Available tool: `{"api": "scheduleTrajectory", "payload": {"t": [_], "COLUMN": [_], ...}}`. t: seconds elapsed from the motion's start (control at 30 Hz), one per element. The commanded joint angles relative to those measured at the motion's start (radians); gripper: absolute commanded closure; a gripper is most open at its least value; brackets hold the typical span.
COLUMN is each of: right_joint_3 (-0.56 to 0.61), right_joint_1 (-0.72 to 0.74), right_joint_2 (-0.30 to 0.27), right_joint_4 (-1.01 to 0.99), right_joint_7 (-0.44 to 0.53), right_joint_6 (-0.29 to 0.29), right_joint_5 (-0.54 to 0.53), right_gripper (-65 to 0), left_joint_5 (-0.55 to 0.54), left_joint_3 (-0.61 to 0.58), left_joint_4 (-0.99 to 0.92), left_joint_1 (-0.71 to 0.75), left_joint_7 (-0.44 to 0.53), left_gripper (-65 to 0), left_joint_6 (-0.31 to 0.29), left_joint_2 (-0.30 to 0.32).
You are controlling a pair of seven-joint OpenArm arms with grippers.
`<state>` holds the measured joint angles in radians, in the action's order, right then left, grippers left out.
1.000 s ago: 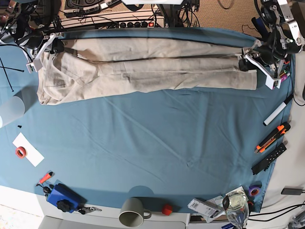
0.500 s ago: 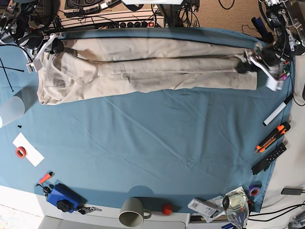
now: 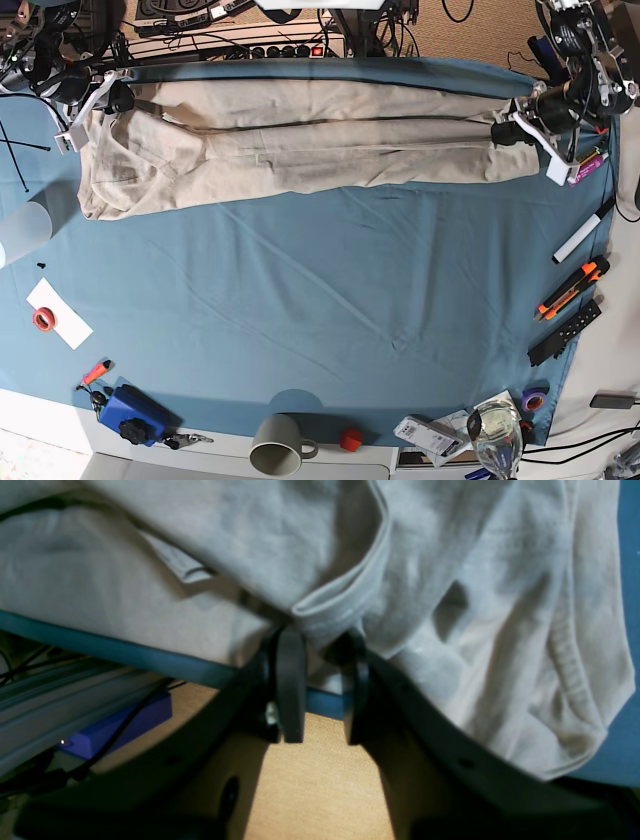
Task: Fold the T-shirt properly
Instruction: 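Carry the strip end with the left gripper toward the right gripper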
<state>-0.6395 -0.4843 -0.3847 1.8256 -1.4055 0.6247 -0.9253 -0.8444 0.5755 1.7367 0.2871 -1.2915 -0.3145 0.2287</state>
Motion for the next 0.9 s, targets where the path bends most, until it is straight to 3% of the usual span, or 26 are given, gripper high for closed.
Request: {"api": "scheduleTrajectory", "payload": {"t": [0.0, 0.17, 0.43, 0.53, 0.73, 0.87], "right_joint_3": [-0.010, -0.010, -0.010, -0.010, -0.010, -0.010], "right_joint_1": [0.003, 0.005, 0.021, 0.041, 0.097, 0.117], "right_joint_2": [-0.020, -0.020, -0.020, -0.020, -0.019, -0.019], "right_joint_4": [0.016, 0.016, 0.016, 0.016, 0.016, 0.016], "right_joint_7": [0.021, 0.029, 0.051, 0.052, 0.052, 0.053], "right_joint_6": [-0.001, 0.000, 0.000, 0.000, 0.000, 0.000], "right_joint_5": [-0.017, -0.017, -0.012, -0.004, 0.006, 0.011], "right_gripper": [-13.0, -13.0, -13.0, -13.0, -13.0, -13.0], "left_joint_5": [0.062, 0.230, 0.261, 0.185, -0.045, -0.124], "left_joint_3": [-0.003, 0.004, 0.021, 0.059, 0.069, 0.068], "left_joint_4": [0.016, 0.079, 0.081, 0.098, 0.212, 0.294], "left_joint_1": [-0.010, -0.053, -0.032, -0.032, -0.010, 0.029], "left_joint_7": [-0.017, 0.016, 0.007, -0.003, -0.020, -0.019], "left_gripper": [0.0, 0.0, 0.0, 0.0, 0.0, 0.0], "left_joint_6": [0.007, 0.087, 0.086, 0.080, -0.056, -0.099], "left_joint_2": [0.005, 0.023, 0.085, 0.085, 0.084, 0.079]}}
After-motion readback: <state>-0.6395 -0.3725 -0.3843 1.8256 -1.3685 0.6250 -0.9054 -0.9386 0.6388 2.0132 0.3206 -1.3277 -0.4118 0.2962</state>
